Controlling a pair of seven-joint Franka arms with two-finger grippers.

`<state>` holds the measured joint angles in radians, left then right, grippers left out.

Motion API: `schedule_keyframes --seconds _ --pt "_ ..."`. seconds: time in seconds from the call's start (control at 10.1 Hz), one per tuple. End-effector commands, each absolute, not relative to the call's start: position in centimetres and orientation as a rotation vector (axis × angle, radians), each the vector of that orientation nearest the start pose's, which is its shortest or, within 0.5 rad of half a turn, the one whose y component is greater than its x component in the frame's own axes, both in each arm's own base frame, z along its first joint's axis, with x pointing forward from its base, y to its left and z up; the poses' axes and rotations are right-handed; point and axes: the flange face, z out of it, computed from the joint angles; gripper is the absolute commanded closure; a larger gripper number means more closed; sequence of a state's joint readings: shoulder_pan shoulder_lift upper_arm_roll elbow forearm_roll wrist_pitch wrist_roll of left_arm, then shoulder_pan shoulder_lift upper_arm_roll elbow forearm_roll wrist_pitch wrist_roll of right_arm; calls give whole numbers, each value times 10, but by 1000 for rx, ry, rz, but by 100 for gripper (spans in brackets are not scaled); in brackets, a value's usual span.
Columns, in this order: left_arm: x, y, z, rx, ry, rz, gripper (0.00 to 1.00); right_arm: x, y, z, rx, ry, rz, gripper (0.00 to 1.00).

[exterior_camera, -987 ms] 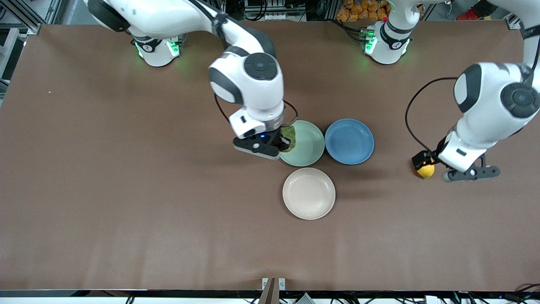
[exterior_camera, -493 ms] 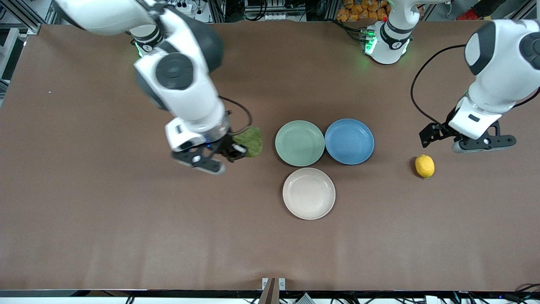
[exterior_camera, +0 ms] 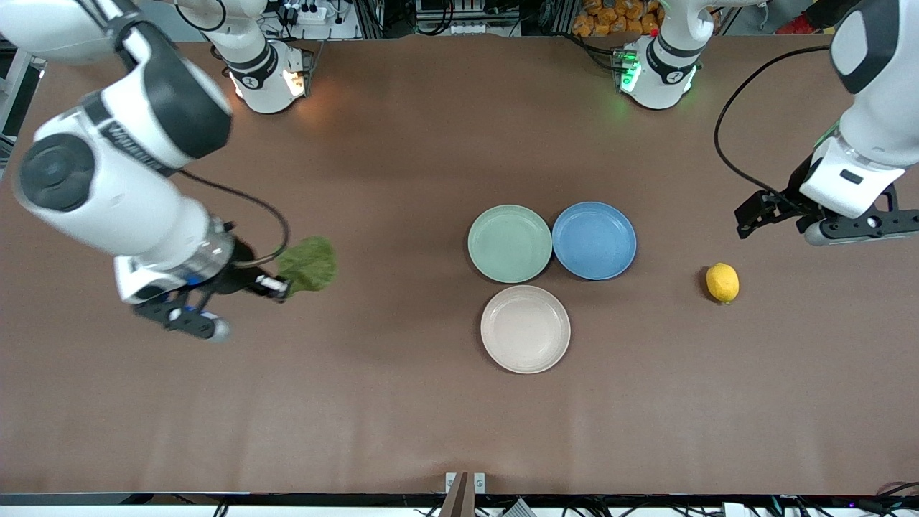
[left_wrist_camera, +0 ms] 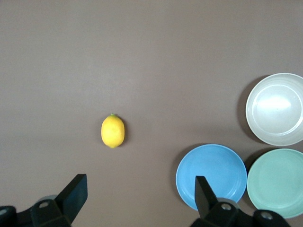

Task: Pick lemon and lettuce from plates
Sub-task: 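Carry the lettuce away from the plates with the right gripper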

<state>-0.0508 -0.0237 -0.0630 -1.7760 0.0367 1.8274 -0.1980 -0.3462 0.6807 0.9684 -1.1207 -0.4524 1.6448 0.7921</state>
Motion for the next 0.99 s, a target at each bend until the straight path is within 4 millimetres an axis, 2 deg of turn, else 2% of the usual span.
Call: schedule_keyframes --seconds 0.0,0.3,0.39,0.49,0.69,0.89 --pt "554 -61 598 -3132 -35 -57 0 691 116 515 -2996 391 4 100" --pt "553 -53 616 -3115 -12 -71 0 698 46 484 -3044 339 59 100" --pt "551 -51 626 -3104 -5 -75 0 700 26 468 -3070 342 91 100" --pt "551 -50 636 -3104 3 -77 0 701 13 456 -3089 360 111 100" --pt "552 -49 636 -3103 5 -73 0 703 -13 429 -3119 400 147 100" --pt "553 -51 633 -3098 8 -64 0 704 -27 409 -3138 415 153 100"
